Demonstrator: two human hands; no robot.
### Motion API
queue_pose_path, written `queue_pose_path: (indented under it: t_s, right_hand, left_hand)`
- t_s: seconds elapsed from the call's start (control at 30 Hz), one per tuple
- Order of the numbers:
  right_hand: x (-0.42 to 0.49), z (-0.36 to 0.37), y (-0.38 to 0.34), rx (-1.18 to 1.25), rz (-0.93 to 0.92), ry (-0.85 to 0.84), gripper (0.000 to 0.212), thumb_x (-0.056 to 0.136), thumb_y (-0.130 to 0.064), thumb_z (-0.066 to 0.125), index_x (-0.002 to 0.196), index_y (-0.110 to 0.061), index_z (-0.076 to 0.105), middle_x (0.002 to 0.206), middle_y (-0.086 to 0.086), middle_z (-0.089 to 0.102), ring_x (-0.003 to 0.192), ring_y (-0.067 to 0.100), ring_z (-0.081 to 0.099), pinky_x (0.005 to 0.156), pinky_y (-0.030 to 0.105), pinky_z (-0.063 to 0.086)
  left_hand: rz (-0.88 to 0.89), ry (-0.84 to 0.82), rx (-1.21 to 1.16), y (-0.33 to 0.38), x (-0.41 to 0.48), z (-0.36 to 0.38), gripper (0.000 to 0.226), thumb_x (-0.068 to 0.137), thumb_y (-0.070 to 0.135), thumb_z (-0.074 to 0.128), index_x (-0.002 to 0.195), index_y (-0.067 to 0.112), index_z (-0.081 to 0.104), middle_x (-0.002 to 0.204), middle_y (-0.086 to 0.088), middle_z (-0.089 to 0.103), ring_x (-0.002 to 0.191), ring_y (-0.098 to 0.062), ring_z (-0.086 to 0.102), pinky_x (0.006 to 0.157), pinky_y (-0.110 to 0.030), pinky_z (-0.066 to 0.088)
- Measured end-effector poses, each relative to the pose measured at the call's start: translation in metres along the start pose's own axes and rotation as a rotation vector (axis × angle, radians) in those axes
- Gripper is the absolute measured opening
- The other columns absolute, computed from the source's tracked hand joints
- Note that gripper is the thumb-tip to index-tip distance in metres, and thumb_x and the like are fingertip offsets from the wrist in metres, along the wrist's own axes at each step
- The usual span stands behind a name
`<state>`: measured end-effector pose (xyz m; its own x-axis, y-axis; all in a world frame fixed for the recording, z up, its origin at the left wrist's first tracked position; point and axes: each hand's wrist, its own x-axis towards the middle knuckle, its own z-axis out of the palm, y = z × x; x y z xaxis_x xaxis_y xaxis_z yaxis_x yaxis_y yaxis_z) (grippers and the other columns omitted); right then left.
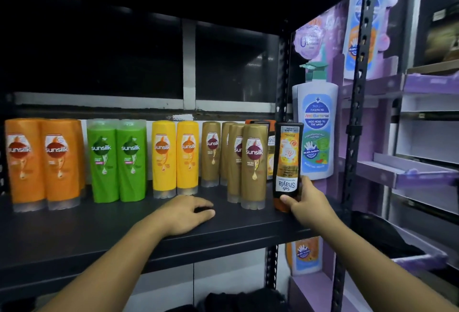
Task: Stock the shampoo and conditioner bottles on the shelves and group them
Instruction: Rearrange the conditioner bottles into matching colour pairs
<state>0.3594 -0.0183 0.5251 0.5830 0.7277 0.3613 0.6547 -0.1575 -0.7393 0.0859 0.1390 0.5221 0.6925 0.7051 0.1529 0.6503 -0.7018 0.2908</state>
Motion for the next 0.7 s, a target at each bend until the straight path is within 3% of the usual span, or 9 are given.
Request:
queue_pose_path:
  t_s: [0.17,0.33,0.47,0.6,0.7]
  right_hand:
    - [0.032,0.004,-0.002,-0.041,0.062,-0.031,0.051,0.093,-0.020,0.072,0.136,-0.016,0.044,0.137,0.009,0.060,0.129,0.029,0.054,0.105,0.042,0.044]
    - [0.058,0.015,0.001,-0.027,0.094,-0.037,0.052,0.094,-0.017,0.071,0.137,-0.014,0.043,0.139,0.011,0.058,0.132,0.031,0.052,0.107,0.044,0.043]
    - [0.077,0.026,0.005,-0.011,0.111,-0.018,0.050,0.092,-0.017,0.073,0.133,-0.014,0.044,0.133,0.012,0.060,0.125,0.031,0.056,0.103,0.042,0.045]
    - [0.091,0.032,0.013,-0.021,0.116,-0.041,0.050,0.093,-0.021,0.071,0.133,-0.012,0.043,0.136,0.013,0.057,0.127,0.032,0.054,0.104,0.042,0.045]
    - [0.100,0.038,0.020,-0.007,0.129,-0.035,0.050,0.094,-0.025,0.070,0.135,-0.012,0.042,0.139,0.014,0.056,0.130,0.033,0.053,0.106,0.045,0.045]
  left_hand:
    - [0.009,-0.063,0.065,0.010,0.007,-0.008,0.047,0.101,0.055,0.051,0.144,0.035,0.056,0.148,0.011,0.055,0.132,-0.010,0.051,0.111,-0.033,0.043]
    - [-0.060,-0.061,0.101,0.033,0.035,-0.011,0.053,0.095,0.072,0.047,0.116,0.030,0.071,0.113,0.008,0.068,0.102,-0.009,0.061,0.092,-0.034,0.054]
    - [-0.059,0.061,0.114,0.045,0.060,-0.013,0.064,0.091,0.070,0.056,0.134,0.024,0.063,0.131,0.005,0.065,0.117,-0.015,0.061,0.093,-0.029,0.051]
    - [0.039,0.265,-0.102,0.049,0.075,-0.011,0.042,0.098,0.064,0.046,0.101,0.026,0.064,0.097,0.006,0.070,0.091,-0.014,0.065,0.081,-0.033,0.054]
    - [0.074,0.337,-0.382,0.045,0.082,-0.007,0.048,0.092,0.071,0.040,0.123,0.040,0.058,0.116,0.014,0.067,0.107,-0.010,0.066,0.095,-0.036,0.056]
